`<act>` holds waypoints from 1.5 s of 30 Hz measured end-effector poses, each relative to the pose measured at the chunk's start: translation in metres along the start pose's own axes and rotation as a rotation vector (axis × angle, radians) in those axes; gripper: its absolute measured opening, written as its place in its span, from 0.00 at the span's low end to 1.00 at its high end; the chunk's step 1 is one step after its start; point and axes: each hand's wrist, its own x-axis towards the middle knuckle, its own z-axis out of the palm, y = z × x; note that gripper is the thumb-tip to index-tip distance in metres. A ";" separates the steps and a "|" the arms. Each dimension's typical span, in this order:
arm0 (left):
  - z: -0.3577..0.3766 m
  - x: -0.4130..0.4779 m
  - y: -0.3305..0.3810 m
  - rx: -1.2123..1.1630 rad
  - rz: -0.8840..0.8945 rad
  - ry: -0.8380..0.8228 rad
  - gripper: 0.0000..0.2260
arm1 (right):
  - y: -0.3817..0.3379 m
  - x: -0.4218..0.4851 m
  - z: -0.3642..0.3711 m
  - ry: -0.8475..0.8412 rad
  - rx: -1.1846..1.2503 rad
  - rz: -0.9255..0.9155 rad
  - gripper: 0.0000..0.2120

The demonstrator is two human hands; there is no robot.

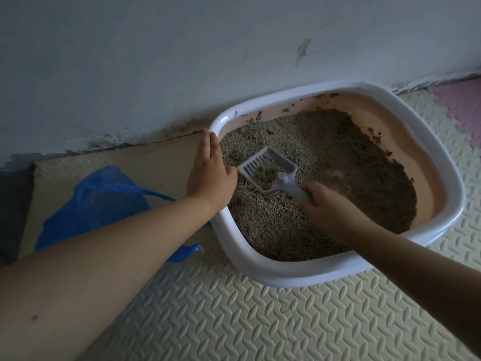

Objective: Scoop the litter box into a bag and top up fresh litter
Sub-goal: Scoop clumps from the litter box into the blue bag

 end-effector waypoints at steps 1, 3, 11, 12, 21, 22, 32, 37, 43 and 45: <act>0.000 0.000 0.000 -0.001 0.000 0.004 0.31 | -0.005 0.003 0.005 -0.054 0.035 0.035 0.08; 0.000 0.000 0.000 0.002 0.001 0.008 0.31 | -0.017 0.011 0.016 -0.180 0.075 0.109 0.11; 0.002 0.003 -0.001 -0.017 -0.009 0.033 0.31 | -0.057 0.047 0.029 -0.140 0.075 0.182 0.18; 0.003 0.003 -0.001 -0.019 -0.007 0.035 0.31 | -0.060 0.054 0.029 -0.144 0.080 0.186 0.18; 0.003 0.002 -0.001 -0.023 0.005 0.027 0.31 | -0.056 0.066 0.035 -0.120 0.221 0.169 0.12; 0.002 0.002 -0.001 -0.026 0.004 0.024 0.31 | -0.053 0.063 0.034 -0.128 0.251 0.167 0.11; 0.001 0.002 -0.002 -0.021 0.016 0.012 0.31 | -0.004 0.000 0.020 -0.053 0.235 0.128 0.07; 0.003 0.003 -0.002 -0.014 0.007 0.018 0.32 | -0.004 0.005 0.000 -0.112 0.010 0.177 0.08; 0.002 0.002 -0.001 -0.009 0.007 0.021 0.32 | -0.036 0.057 -0.008 -0.164 -0.039 0.220 0.05; 0.002 0.002 -0.001 -0.013 0.007 0.022 0.32 | -0.040 0.073 0.000 -0.126 -0.004 0.212 0.06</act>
